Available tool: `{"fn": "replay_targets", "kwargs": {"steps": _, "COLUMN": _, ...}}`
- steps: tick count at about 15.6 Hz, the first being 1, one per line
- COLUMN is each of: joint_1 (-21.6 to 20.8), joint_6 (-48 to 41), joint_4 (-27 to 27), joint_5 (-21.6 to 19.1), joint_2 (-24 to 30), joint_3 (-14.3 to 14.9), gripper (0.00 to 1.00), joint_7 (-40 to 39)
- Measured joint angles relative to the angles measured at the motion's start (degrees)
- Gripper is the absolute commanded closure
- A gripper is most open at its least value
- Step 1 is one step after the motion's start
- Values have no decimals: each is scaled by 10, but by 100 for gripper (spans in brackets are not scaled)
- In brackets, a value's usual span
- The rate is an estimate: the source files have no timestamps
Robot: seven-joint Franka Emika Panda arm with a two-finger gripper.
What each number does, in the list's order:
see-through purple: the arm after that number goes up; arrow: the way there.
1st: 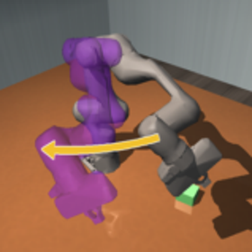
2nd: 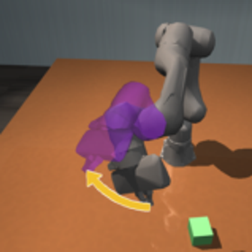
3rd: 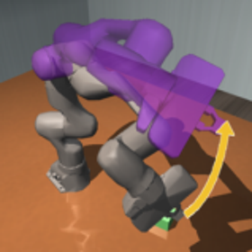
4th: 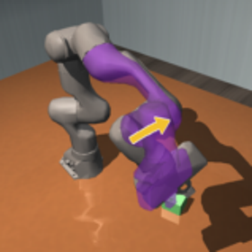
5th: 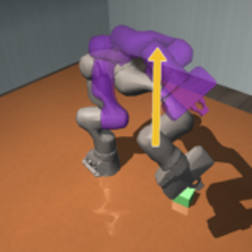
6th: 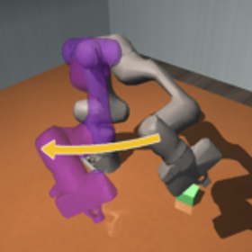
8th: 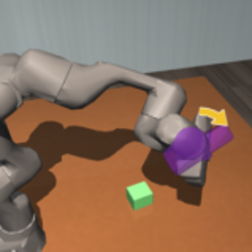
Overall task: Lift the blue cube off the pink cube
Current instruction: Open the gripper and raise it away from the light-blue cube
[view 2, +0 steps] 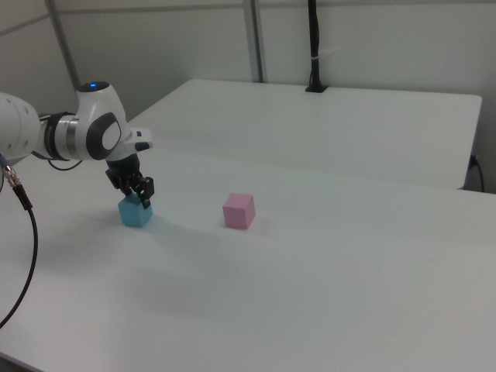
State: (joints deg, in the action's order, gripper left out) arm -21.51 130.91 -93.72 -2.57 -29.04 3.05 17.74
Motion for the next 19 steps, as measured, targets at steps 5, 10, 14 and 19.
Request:
{"fn": "replay_targets", "kwargs": {"steps": 5, "joint_1": 2, "joint_6": 0, "joint_4": 0, "joint_5": 4, "joint_2": 0, "joint_3": 2, "gripper": 0, "joint_7": 27}}
{"fn": "replay_targets", "kwargs": {"steps": 10, "joint_1": 4, "joint_6": -39, "joint_4": 7, "joint_5": 4, "joint_2": 16, "joint_3": 8, "gripper": 0, "joint_7": 41}}
{"fn": "replay_targets", "kwargs": {"steps": 14, "joint_1": 28, "joint_6": -153, "joint_4": 30, "joint_5": 23, "joint_2": 87, "joint_3": 15, "gripper": 0, "joint_7": 38}}
{"fn": "replay_targets", "kwargs": {"steps": 19, "joint_1": 118, "joint_6": -317, "joint_4": 34, "joint_5": 50, "joint_2": 199, "joint_3": 18, "gripper": 0, "joint_7": -18}}
